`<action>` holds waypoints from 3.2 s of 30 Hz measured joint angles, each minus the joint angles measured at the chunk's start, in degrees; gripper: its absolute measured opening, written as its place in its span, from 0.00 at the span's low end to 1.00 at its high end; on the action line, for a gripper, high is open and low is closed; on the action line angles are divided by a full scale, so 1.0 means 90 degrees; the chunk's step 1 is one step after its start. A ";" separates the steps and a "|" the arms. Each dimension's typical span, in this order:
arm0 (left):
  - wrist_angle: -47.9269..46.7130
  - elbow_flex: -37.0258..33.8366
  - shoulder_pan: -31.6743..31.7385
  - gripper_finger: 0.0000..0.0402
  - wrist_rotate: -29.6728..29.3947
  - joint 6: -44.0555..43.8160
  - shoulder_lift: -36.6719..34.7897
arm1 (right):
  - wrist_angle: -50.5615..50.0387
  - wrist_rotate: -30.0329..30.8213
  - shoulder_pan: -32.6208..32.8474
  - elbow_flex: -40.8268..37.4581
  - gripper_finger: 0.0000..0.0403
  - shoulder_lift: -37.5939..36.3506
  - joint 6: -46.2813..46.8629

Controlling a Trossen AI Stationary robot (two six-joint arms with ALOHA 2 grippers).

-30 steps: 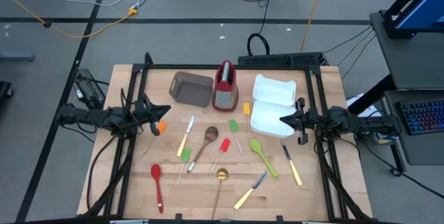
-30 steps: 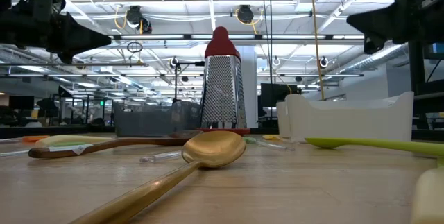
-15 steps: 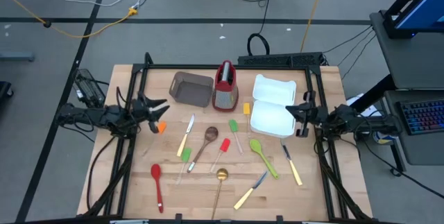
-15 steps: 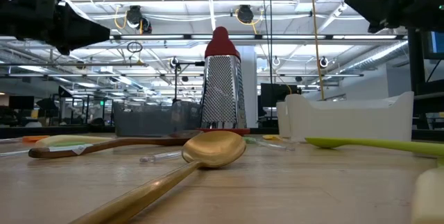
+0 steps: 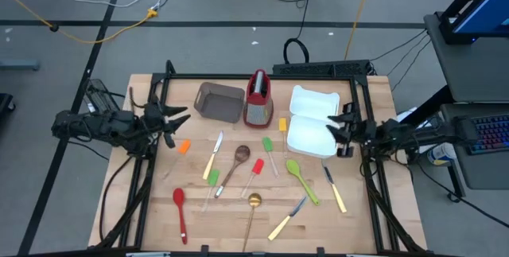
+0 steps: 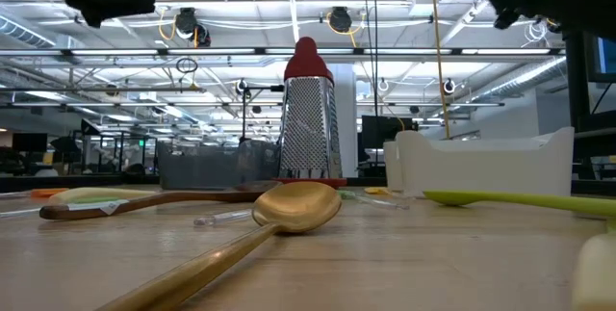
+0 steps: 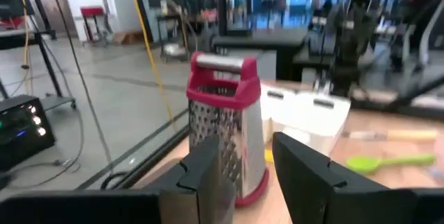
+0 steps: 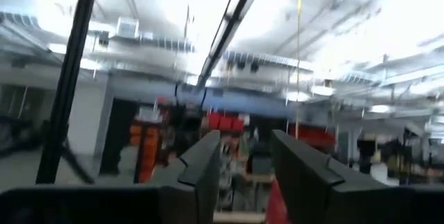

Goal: Pick & Place Kitchen Items
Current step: Put the orange spatula into the black bin

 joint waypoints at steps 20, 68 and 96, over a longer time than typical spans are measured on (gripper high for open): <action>-0.3731 0.1397 0.0012 0.33 0.0392 -0.3520 0.2482 | -0.0700 0.0010 0.0000 0.2990 0.33 0.4914 0.0044; -0.2913 -0.1216 0.0000 0.40 0.2051 -0.7033 0.3585 | -0.0423 0.0013 0.0012 0.2994 0.33 0.5354 0.0165; -0.1228 -0.0081 0.0619 0.07 0.0490 -0.4348 0.3591 | -0.0376 0.0013 0.0015 0.2997 0.33 0.5352 0.0168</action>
